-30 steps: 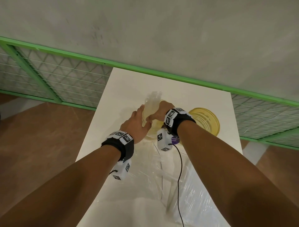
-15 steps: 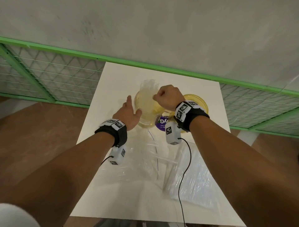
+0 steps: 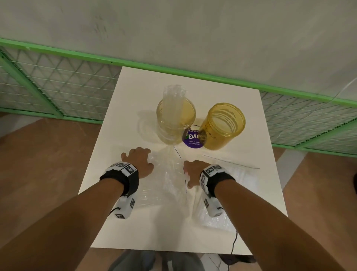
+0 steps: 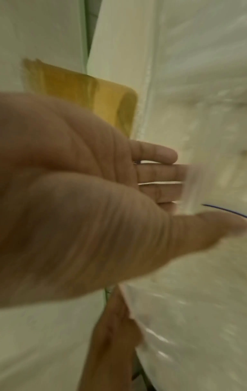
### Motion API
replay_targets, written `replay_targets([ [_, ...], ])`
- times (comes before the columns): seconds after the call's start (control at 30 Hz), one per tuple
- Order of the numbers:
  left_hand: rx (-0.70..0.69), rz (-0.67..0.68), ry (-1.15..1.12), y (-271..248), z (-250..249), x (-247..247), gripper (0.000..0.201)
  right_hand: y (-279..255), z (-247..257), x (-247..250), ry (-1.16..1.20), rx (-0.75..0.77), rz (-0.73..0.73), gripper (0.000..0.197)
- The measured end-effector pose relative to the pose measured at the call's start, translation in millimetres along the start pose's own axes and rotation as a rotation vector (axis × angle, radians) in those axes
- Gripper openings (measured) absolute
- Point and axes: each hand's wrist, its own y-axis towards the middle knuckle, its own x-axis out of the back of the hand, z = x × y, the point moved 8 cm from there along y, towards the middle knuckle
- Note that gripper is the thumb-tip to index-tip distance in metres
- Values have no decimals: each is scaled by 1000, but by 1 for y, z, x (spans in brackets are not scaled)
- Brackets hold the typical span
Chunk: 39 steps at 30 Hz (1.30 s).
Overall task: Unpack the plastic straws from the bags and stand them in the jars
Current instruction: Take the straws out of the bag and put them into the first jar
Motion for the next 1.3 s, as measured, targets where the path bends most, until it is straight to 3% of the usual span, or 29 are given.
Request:
replay_targets([
  [0.2, -82, -2, -54, -2, -8, -9, 64, 5, 12, 9, -1, 40, -171, 30],
  [0.4, -145, -63, -134, 0, -8, -4, 66, 11, 31, 37, 151, 139, -310, 46],
  [0.63, -208, -75, -171, 4, -3, -9, 69, 28, 50, 29, 87, 132, -252, 73],
  [0.93, -255, -112, -193, 1, -5, -12, 71, 31, 46, 22, 236, 16, -240, 61],
  [1.1, -267, -130, -197, -5, -8, -11, 78, 27, 53, 22, 47, -11, -255, 46],
  [1.3, -212, -163, -72, -10, -3, -9, 78, 19, 51, 31, 67, 8, -279, 40],
])
